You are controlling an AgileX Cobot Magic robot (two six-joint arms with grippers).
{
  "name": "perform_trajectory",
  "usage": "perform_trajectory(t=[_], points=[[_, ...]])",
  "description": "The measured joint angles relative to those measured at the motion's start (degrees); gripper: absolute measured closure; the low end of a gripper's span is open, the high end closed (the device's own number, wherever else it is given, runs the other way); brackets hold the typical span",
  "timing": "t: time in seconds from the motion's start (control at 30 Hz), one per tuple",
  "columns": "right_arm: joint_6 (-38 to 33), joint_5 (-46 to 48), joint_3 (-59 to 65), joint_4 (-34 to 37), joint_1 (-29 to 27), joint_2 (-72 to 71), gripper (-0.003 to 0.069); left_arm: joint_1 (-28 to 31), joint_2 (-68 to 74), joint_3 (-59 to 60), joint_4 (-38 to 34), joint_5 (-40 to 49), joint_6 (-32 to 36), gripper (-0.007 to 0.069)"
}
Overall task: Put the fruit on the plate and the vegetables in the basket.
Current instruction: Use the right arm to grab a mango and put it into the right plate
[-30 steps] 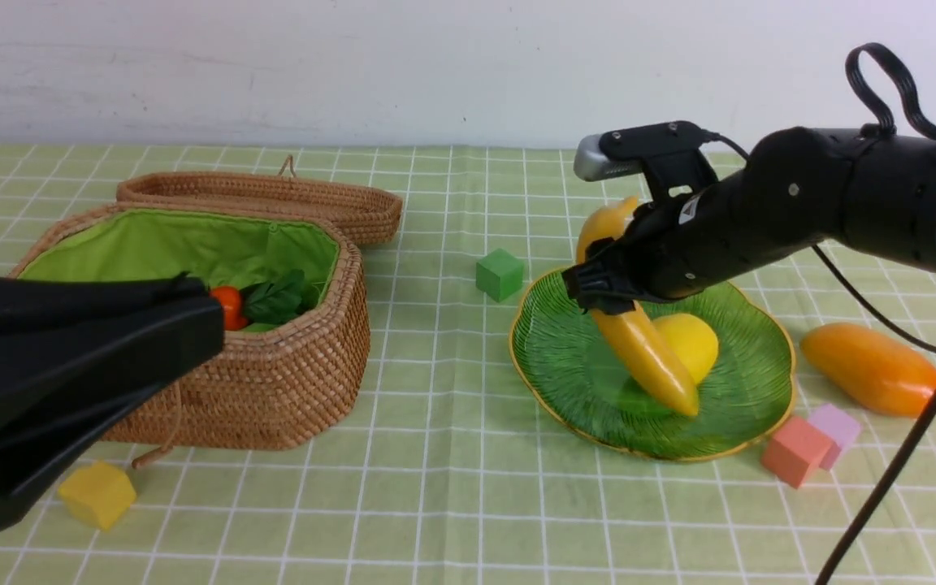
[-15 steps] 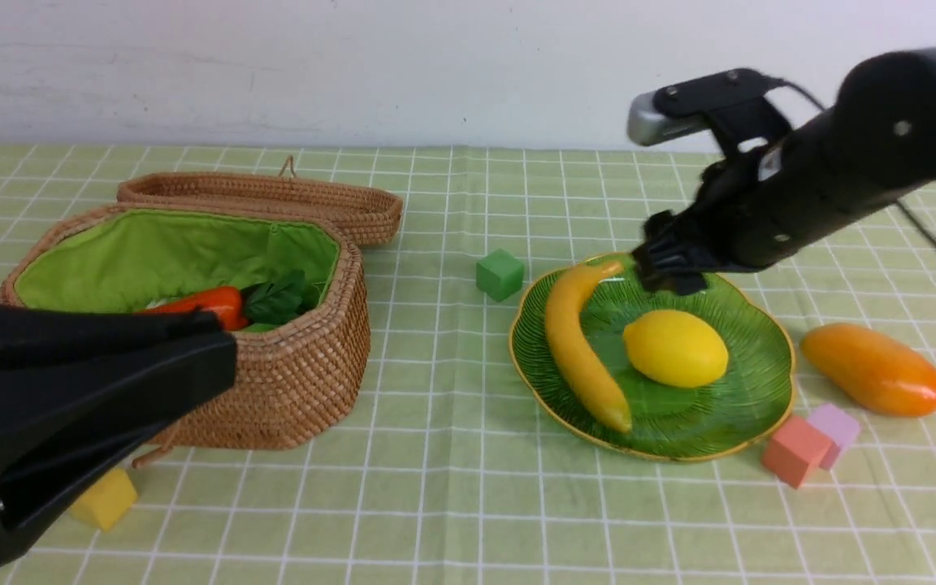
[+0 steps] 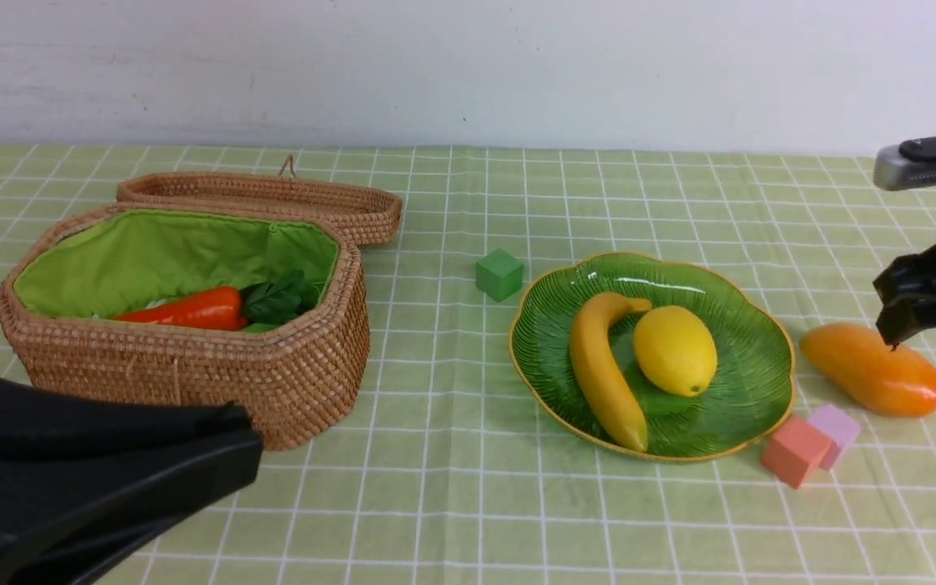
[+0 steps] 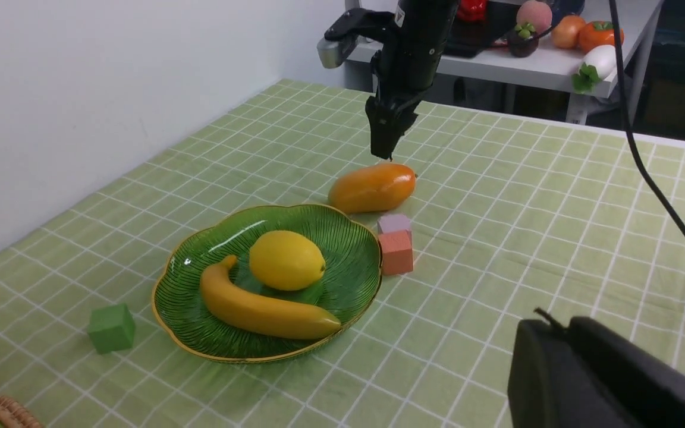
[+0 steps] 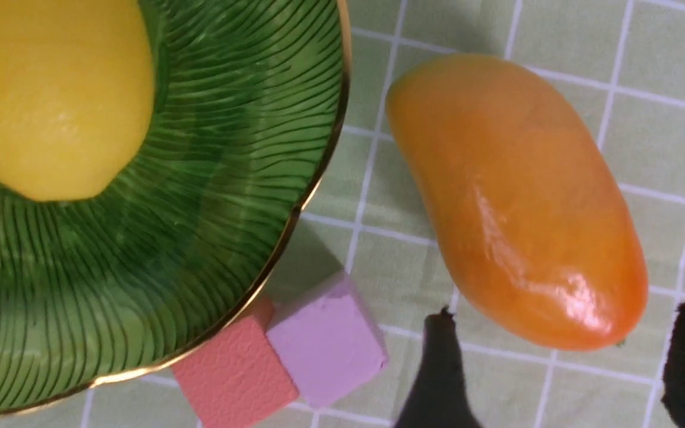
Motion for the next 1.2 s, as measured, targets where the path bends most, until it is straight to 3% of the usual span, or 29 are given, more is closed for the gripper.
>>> perform_trajectory(t=[0.13,0.2,0.47,0.8,1.07,1.2], points=[[-1.34,-3.95,0.0,-0.07,-0.23,4.02,-0.0003,0.0,0.0,0.0,0.0,0.06,0.0,0.0592],[-1.54,-5.88,0.0,-1.56,-0.16,6.03,-0.0016,0.0,0.0,0.0,0.02,0.06,0.0,0.0592],[-1.68,-10.33,0.0,-7.57,-0.16,12.35,-0.0005,0.0,0.0,0.0,0.02,0.23,0.0,0.0589],[-1.05,-11.52,-0.12,-7.03,-0.16,14.93,0.006,0.0,0.0,0.0,0.02,0.27,0.0,0.0586],[-0.86,-11.95,-0.12,-6.19,-0.16,14.93,0.0062,0.0,0.0,0.0,0.02,0.29,0.0,0.0585],[-0.55,-10.66,0.02,-2.32,-0.16,11.6,0.0062,0.0,0.0,0.0,0.02,0.46,0.0,0.0585]])
